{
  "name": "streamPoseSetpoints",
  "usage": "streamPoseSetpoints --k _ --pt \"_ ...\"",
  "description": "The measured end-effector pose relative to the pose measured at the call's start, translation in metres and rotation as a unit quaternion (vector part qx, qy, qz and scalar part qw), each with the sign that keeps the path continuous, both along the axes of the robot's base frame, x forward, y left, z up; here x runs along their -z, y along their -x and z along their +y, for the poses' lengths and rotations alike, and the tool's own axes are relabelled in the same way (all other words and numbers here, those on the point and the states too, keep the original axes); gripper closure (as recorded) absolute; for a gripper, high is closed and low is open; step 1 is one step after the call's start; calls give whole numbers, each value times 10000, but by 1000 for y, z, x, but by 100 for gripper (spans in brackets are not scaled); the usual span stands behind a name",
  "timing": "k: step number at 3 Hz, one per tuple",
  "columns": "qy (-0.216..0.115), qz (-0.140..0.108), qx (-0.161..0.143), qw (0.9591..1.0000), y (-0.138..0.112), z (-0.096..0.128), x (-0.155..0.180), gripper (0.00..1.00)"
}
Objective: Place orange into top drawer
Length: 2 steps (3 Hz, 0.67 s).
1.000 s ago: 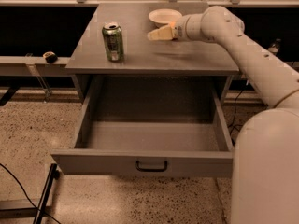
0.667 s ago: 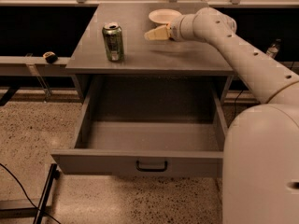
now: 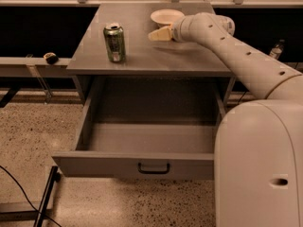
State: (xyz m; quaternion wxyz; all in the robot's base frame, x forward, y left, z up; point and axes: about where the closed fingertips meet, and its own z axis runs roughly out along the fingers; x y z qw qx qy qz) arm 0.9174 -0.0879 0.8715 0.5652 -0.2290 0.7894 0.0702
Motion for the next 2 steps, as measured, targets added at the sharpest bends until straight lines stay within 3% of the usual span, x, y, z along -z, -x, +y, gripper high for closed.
streamPoseSetpoints --k 2 --pt "-315 45 294 9991 -10 -14 8 0"
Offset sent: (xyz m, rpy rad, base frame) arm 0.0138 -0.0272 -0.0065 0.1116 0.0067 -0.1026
